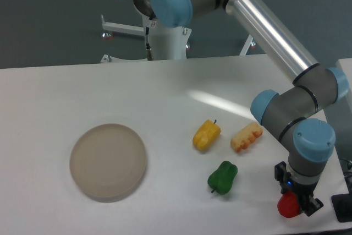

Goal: Place the red pepper on the plate
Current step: 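Lift the held red pepper with the gripper and carry it toward the plate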

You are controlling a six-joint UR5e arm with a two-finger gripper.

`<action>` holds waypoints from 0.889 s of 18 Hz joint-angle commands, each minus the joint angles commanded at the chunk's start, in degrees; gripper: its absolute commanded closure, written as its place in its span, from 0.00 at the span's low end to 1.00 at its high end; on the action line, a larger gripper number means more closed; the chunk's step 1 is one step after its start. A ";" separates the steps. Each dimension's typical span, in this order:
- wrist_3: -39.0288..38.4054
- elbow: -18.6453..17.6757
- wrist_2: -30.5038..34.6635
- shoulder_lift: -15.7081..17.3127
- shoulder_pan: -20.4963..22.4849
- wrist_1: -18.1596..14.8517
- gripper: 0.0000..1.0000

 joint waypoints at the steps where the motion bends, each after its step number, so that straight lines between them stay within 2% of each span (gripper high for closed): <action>1: 0.00 0.09 -0.09 0.17 0.00 0.00 0.47; 4: -0.70 -0.79 -0.09 1.14 -0.70 -0.26 0.47; 7: -3.07 -3.77 -0.09 3.77 -1.84 -1.66 0.47; 12: -8.42 -6.32 -3.42 9.65 -2.02 -8.95 0.48; 13: -8.96 -8.42 -3.69 11.76 -2.02 -10.70 0.48; 15: -10.89 -12.46 -4.30 15.01 -2.02 -11.34 0.48; 16: -12.90 -15.88 -4.57 17.47 -2.54 -11.34 0.48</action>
